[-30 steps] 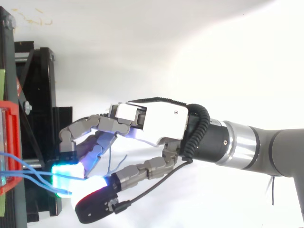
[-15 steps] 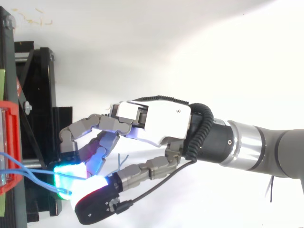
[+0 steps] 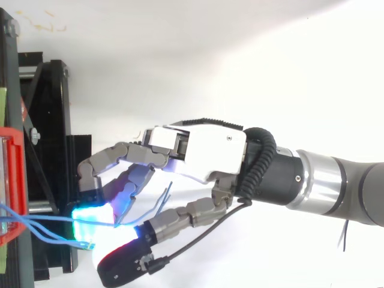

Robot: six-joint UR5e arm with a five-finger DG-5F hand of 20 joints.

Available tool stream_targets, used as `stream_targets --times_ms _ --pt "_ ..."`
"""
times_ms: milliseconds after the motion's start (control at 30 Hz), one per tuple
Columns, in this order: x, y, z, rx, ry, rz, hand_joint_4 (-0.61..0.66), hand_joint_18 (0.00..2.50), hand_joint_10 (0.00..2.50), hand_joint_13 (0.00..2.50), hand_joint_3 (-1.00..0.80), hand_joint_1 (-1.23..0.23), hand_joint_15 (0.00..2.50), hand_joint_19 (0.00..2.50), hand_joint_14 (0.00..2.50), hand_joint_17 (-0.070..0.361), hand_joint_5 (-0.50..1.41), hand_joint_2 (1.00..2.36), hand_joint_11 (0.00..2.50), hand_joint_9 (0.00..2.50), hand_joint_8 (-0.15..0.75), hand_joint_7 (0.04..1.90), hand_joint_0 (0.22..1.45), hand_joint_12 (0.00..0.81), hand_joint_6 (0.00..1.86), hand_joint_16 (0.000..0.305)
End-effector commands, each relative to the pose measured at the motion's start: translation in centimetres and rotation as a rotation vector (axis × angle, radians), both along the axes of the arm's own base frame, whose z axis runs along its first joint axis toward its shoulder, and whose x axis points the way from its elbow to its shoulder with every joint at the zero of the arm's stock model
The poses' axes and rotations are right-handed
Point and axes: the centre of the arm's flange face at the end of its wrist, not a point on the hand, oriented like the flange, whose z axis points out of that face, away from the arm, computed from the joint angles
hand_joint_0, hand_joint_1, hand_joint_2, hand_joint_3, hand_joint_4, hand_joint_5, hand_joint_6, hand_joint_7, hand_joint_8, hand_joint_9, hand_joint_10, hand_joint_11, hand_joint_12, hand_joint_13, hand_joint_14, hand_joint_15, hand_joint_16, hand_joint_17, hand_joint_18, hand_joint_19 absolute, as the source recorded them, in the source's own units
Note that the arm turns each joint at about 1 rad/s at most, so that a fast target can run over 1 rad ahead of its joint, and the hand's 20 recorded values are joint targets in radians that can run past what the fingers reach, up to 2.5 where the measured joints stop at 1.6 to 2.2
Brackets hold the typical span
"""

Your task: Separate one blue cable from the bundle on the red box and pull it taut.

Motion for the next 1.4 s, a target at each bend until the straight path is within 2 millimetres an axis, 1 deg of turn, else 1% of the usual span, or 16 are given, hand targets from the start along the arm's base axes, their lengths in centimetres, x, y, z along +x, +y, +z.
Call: stream_targets --times_ms 0,133,200,267,400,500,567,800,867,900,933,1000,1100,1200,1267,1367 --pt "-0.1 -0.09 0.2 -0.003 0.012 -0.001 0.02 0.83 0.02 0.82 -0.35 -0.94 0.3 0.34 0.01 0.101 -0.18 1.01 0.65 1.06 0.372 1.23 0.78 0.401 0.93 0.045" --pt "-0.15 0.02 0.25 -0.004 0.016 0.0 0.06 0.84 0.02 0.82 -0.44 -0.93 0.31 0.35 0.01 0.1 -0.18 1.01 0.66 1.07 0.371 1.18 0.77 0.396 0.93 0.044" --pt "-0.15 0.02 0.14 -0.005 0.018 0.0 0.11 0.84 0.02 0.83 -0.43 -0.92 0.31 0.35 0.01 0.1 -0.18 1.01 0.66 1.09 0.375 1.23 0.74 0.401 0.92 0.044" --pt "-0.15 0.02 0.25 -0.006 0.017 0.0 0.13 0.85 0.02 0.84 -0.43 -0.87 0.32 0.37 0.01 0.1 -0.17 1.01 0.65 1.11 0.381 1.26 0.7 0.408 0.92 0.045" --pt "-0.15 0.14 0.14 -0.006 0.018 0.002 0.15 0.86 0.02 0.85 -0.42 -0.84 0.32 0.4 0.01 0.102 -0.15 1.01 0.66 1.15 0.393 1.28 0.66 0.413 0.91 0.045" --pt "-0.15 0.14 0.14 -0.006 0.018 0.002 0.16 0.86 0.02 0.85 -0.4 -0.76 0.32 0.43 0.01 0.103 -0.13 1.01 0.64 1.17 0.393 1.28 0.62 0.413 0.89 0.046" --pt "-0.15 0.14 0.14 -0.007 0.019 0.001 0.14 0.86 0.02 0.86 -0.39 -0.73 0.33 0.44 0.01 0.104 -0.13 1.01 0.62 1.19 0.387 1.28 0.6 0.415 0.88 0.046" --pt "-0.15 0.14 0.14 -0.007 0.019 0.001 0.14 0.86 0.02 0.86 -0.31 -0.71 0.33 0.46 0.01 0.107 -0.11 1.01 0.62 1.22 0.388 1.34 0.58 0.422 0.88 0.048" --pt "-0.15 0.14 0.14 -0.007 0.019 0.001 0.15 0.86 0.02 0.86 -0.25 -0.76 0.34 0.45 0.01 0.106 -0.11 1.02 0.63 1.21 0.397 1.37 0.6 0.422 0.88 0.047" --pt "-0.15 0.14 0.14 -0.007 0.019 0.001 0.15 0.87 0.02 0.86 -0.22 -0.81 0.34 0.43 0.01 0.106 -0.12 1.02 0.65 1.19 0.395 1.33 0.62 0.426 0.89 0.047" --pt "-0.15 0.02 0.14 -0.007 0.019 0.0 0.11 0.87 0.02 0.85 -0.2 -0.84 0.34 0.42 0.01 0.104 -0.13 1.02 0.66 1.16 0.394 1.32 0.64 0.418 0.9 0.046" --pt "-0.15 0.15 0.14 -0.008 0.019 0.003 0.08 0.87 0.02 0.85 -0.2 -0.87 0.33 0.4 0.01 0.104 -0.14 1.02 0.66 1.15 0.399 1.31 0.67 0.418 0.91 0.046" --pt "-0.15 0.15 0.14 -0.005 0.018 0.004 0.05 0.88 0.02 0.85 -0.28 -0.91 0.33 0.39 0.01 0.102 -0.16 1.02 0.66 1.1 0.386 1.25 0.71 0.411 0.92 0.045" --pt "-0.14 0.14 0.15 -0.006 0.017 0.002 0.07 0.87 0.02 0.84 -0.41 -0.9 0.33 0.38 0.01 0.101 -0.17 1.01 0.67 1.1 0.381 1.17 0.73 0.408 0.92 0.045" --pt "-0.1 0.15 0.22 -0.007 0.016 0.001 0.13 0.87 0.02 0.84 -0.49 -0.9 0.33 0.39 0.01 0.101 -0.17 1.0 0.67 1.11 0.379 1.12 0.71 0.407 0.92 0.045" --pt "-0.1 0.03 0.22 -0.007 0.016 0.0 0.16 0.87 0.02 0.85 -0.5 -0.83 0.34 0.42 0.01 0.101 -0.16 1.0 0.66 1.13 0.386 1.14 0.62 0.409 0.9 0.045"
